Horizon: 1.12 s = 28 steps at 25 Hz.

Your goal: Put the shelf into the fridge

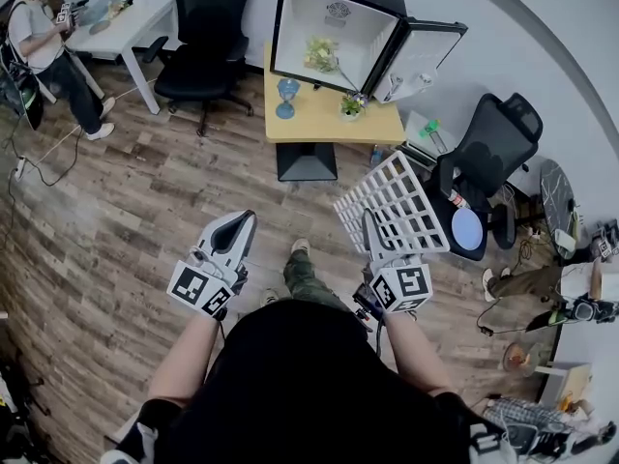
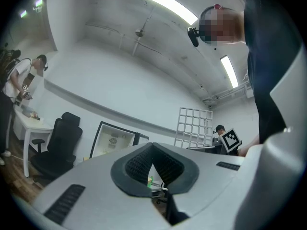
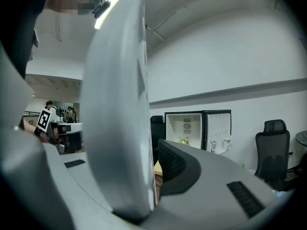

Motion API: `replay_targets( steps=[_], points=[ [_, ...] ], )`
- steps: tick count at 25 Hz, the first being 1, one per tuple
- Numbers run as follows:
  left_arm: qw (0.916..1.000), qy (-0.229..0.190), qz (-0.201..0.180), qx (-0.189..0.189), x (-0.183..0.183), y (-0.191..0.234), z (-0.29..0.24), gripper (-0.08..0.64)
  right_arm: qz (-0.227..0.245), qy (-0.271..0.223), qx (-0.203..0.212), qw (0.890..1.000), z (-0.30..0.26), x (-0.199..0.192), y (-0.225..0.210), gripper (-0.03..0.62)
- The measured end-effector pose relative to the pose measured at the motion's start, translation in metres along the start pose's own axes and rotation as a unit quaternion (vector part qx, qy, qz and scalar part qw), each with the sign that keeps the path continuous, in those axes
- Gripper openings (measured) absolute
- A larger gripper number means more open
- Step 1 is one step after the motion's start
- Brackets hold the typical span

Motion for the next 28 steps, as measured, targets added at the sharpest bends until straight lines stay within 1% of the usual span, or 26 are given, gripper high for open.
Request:
replay_targets(
  steps=[5,13,19,28],
  points=[
    [1.0000,0.000,-0.004,0.008,0.001,0.010,-0.010,0.020,-0.003,0.002,0.007,1.000,-0.015,-0.001,-0.005,0.091],
    [0.9997,0.007,-0.011,0.020,0.002,0.037,-0.039,0.018,-0.008,0.002,0.017,1.000,-0.057,0.004,-0.022,0.091],
    [0.9997,0.011,-0.017,0.016,0.004,0.056,-0.068,0.018,-0.018,0.005,0.021,1.000,-0.088,0.007,-0.036,0.091],
    [0.9997,0.011,-0.011,0.019,0.004,0.081,-0.106,0.018,-0.028,0.019,0.021,0.999,-0.118,0.004,-0.058,0.091]
  ],
)
Point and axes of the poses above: the fingertips, and each gripper's own axes: z backward along the fingers, y to its left, x out of its top, the point moved 3 cm from there along z, backward along the fingers, and after that the axes turned 2 degrees about -z, right-handed, at the moved point
